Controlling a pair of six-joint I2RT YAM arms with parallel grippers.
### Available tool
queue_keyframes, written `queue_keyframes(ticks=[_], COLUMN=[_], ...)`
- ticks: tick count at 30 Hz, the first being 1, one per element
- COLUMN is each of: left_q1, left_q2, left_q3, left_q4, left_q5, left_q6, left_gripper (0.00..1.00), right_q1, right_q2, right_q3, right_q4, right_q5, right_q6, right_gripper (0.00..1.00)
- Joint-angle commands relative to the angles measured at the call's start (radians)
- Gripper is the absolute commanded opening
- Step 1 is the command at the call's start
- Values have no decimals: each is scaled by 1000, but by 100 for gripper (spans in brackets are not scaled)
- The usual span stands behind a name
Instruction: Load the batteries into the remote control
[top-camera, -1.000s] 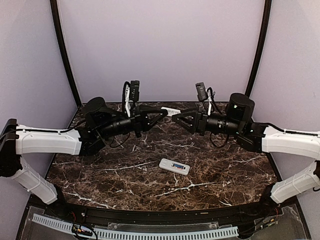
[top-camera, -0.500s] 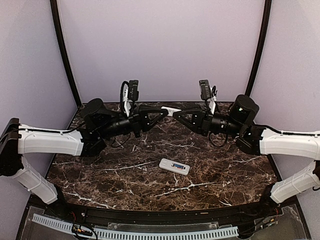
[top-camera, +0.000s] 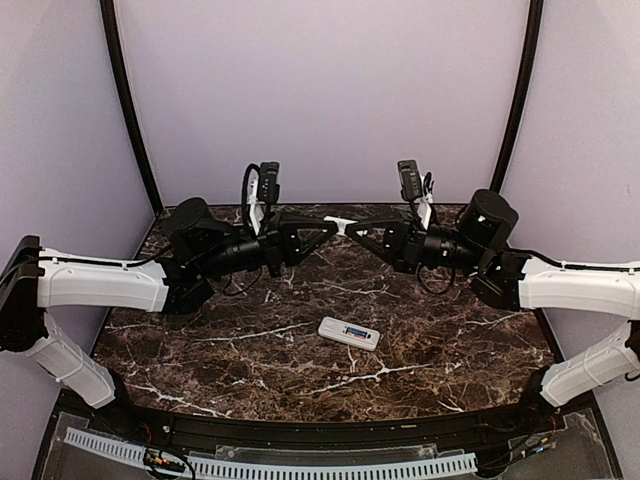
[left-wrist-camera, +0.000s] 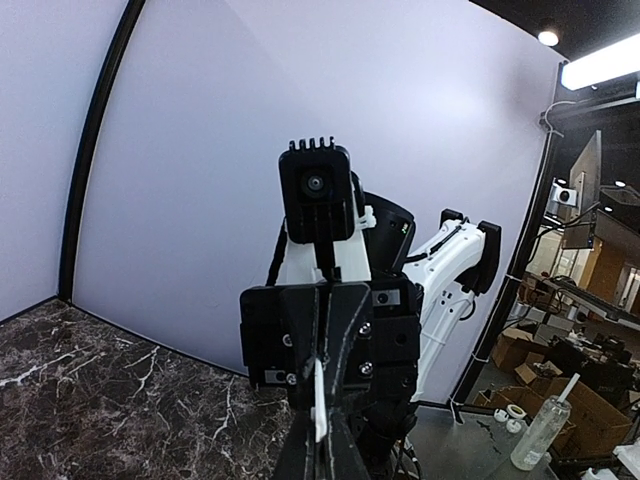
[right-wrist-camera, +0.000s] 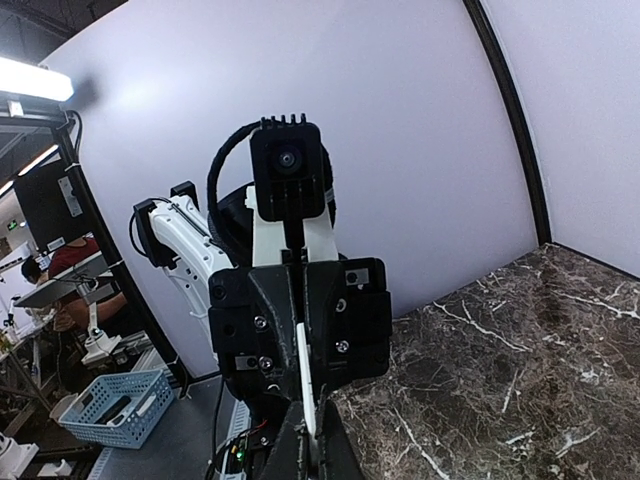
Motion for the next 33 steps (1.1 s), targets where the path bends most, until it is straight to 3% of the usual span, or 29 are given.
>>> queue_keyframes(ticks=[1, 3, 4, 5, 6, 7, 9, 15, 18, 24, 28, 33], left_q1=[-2, 0, -1, -1, 0, 1, 1, 1, 2, 2, 4, 31], left_q2=[-7, -15, -18, -25, -31, -50, -107, -236, -106, 241, 390, 508], left_q3=[-21, -29, -28, -24, -24, -22, -20, 38, 118, 344, 433, 504], left_q4=[4, -24, -39, -81, -106, -172, -310, -816, -1020, -1415, -1483, -1440], left_q5=[-4, -11, -13, -20, -26, -43, -87, -262, -374, -328, -269, -254], left_q6=[3, 17, 25, 47, 62, 112, 237, 729, 875, 1049, 1170, 1246], left_gripper=[0, 0, 9, 23, 52, 73, 87, 99, 99, 96, 95, 96], right_q1=[8, 8, 8, 7, 3, -2, -26, -146, -200, -245, -245, -244], right_q2=[-10, -14, -15, -16, -19, -20, -21, -2, 23, 106, 119, 119], right_q3=[16, 24, 30, 38, 50, 64, 97, 137, 132, 75, 19, -62], right_q4=[7, -22, -46, -73, -115, -167, -294, -669, -804, -921, -951, -890], right_q5=[-18, -16, -12, -1, 14, 28, 49, 86, 141, 158, 136, 75], right_q6=[-11, -19, -21, -23, -26, -29, -24, 24, 51, 56, 30, 41], right_gripper=[0, 0, 0, 0, 0, 0, 0, 0, 0, 0, 0, 0])
